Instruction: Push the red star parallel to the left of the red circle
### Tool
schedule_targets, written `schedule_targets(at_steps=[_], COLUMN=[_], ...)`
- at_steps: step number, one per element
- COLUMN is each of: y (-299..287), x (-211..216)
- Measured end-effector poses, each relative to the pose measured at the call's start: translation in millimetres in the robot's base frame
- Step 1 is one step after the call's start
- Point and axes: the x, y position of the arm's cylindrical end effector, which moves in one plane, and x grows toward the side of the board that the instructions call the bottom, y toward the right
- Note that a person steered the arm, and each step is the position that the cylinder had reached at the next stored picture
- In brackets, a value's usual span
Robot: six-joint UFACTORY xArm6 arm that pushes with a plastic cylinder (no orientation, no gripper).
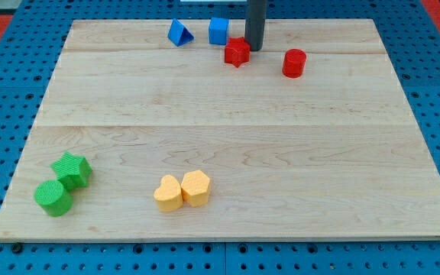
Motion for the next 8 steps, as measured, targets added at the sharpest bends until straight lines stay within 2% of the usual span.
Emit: schedule_targets(at_steps=[1,3,4,5,7,8], y=[-14.4,-103.9,-146.7,-128.0,-42.9,-30.6], x=[-12.7,-9.2,8.0,18.5,49.6,82.1])
